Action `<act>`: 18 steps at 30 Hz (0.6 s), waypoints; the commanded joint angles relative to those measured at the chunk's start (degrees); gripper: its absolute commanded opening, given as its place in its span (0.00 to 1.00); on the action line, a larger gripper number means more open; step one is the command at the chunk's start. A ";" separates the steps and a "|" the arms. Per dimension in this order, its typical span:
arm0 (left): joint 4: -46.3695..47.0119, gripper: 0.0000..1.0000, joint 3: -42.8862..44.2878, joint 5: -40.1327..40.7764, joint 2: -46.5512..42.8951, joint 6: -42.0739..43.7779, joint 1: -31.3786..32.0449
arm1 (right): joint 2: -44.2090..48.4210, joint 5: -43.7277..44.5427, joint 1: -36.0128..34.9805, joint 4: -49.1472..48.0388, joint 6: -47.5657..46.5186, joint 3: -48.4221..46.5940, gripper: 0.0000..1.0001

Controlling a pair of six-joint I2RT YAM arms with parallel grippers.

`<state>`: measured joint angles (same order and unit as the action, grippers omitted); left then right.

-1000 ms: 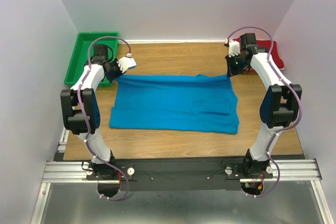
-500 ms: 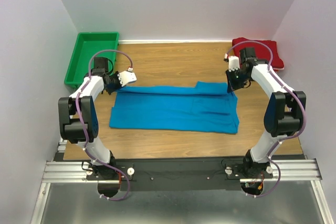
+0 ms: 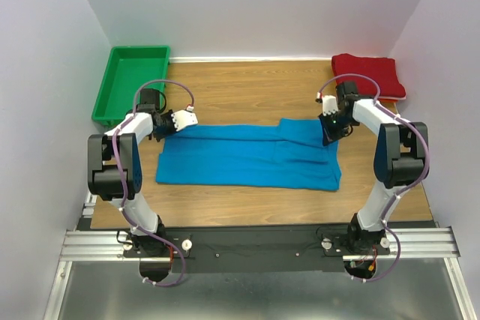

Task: Fold and stack the t-shirts
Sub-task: Fold the tshirt

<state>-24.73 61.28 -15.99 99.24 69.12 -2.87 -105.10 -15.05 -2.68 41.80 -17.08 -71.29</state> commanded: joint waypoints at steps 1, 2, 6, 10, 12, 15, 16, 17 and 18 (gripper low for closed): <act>0.91 0.00 -0.89 2.63 0.60 1.10 0.33 | -1.42 2.74 -0.14 -1.90 -1.29 -0.34 0.00; 0.91 0.00 -0.90 2.72 0.25 1.10 0.33 | -1.51 3.18 -0.14 -1.90 -1.55 -0.69 0.01; 0.04 0.00 0.07 2.19 -2.03 0.40 0.32 | -1.43 4.76 -0.14 -1.72 -1.55 -3.24 0.00; -2.60 0.00 1.21 1.40 -4.32 0.48 0.33 | -0.11 5.73 -0.14 -1.37 -1.29 -6.84 0.00; -3.04 0.00 0.60 1.66 -5.37 0.75 0.33 | 0.24 5.82 -0.14 -0.85 -1.55 -7.55 0.00; -3.39 0.00 -0.45 2.10 -5.46 1.01 0.33 | 0.60 5.82 -0.13 -0.58 -2.08 -7.29 0.00; -3.48 0.00 -1.06 2.19 -5.55 1.10 0.33 | 0.51 6.26 -0.05 -0.58 -2.43 -6.77 0.00; -3.48 0.00 -1.07 2.19 -5.64 1.10 0.33 | 0.34 6.52 -0.13 -0.58 -2.60 -6.76 0.00; -3.39 0.00 -1.77 2.10 -5.72 1.19 0.33 | 0.16 6.78 -0.05 -0.58 -2.87 -6.33 0.00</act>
<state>-26.41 61.04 -15.11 94.94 69.30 -2.61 -105.95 -11.11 -2.68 41.19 -18.24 -77.69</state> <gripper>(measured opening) 0.006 0.005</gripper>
